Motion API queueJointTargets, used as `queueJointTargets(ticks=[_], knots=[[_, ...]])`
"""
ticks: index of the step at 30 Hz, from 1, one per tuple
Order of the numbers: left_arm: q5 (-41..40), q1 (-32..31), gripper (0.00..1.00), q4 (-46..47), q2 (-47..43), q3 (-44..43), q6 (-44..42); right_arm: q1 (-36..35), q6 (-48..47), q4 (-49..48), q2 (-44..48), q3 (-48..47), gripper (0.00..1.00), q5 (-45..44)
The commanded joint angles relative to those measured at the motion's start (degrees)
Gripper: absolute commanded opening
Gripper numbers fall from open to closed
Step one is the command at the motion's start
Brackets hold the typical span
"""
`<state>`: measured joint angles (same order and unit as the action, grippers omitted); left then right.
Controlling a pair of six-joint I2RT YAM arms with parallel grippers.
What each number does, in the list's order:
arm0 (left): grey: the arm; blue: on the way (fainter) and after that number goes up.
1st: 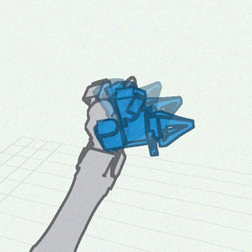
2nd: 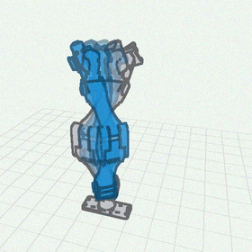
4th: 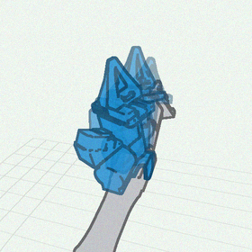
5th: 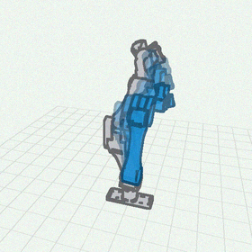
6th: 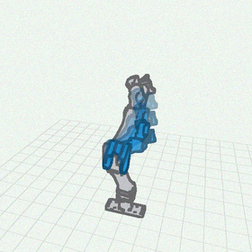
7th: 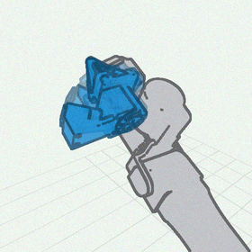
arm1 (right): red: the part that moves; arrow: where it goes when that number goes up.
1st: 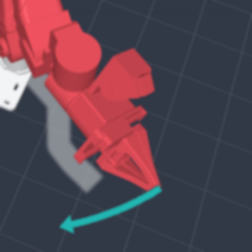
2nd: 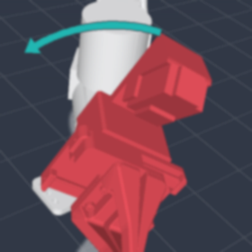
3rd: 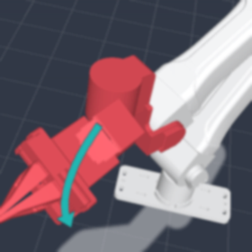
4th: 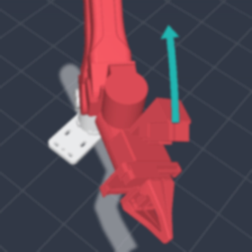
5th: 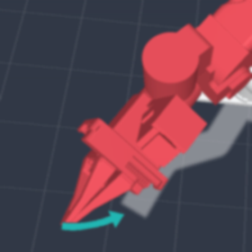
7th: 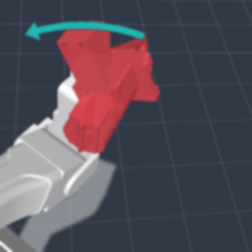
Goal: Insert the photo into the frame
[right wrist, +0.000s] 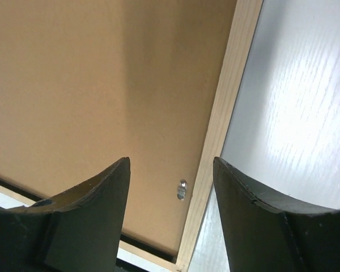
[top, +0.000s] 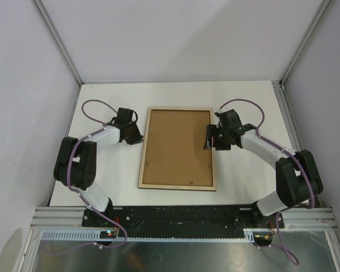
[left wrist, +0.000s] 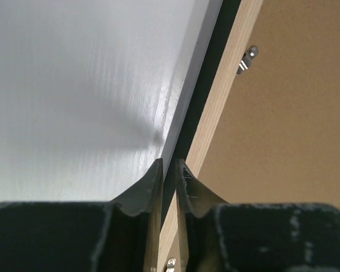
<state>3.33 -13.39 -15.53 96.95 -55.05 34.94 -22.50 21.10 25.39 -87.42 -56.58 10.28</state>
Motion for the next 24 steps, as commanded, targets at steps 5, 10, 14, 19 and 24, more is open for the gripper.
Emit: queueJointTargets(ticks=[5, 10, 14, 19, 24], knots=[[4.4, -2.2, 0.31, 0.8, -7.2, 4.5, -1.0, -2.1, 0.1, -0.3, 7.0, 6.6, 0.68, -6.1], [2.4, -4.6, 0.35, 0.9, -9.1, 7.6, -1.2, -2.3, 0.1, -0.6, 9.0, 9.7, 0.69, -6.6], [0.6, -5.7, 0.35, 0.9, -10.8, 9.4, -1.3, -2.4, 0.2, -1.1, 9.8, 10.8, 0.70, -6.5], [-1.0, -6.0, 0.34, 0.9, -13.6, 11.6, -1.0, -4.1, 0.5, -1.7, 10.3, 11.5, 0.69, -7.4], [-2.7, -6.2, 0.33, 0.9, -16.5, 14.0, -0.6, -5.6, 1.1, -2.3, 9.7, 12.5, 0.68, -8.2]])
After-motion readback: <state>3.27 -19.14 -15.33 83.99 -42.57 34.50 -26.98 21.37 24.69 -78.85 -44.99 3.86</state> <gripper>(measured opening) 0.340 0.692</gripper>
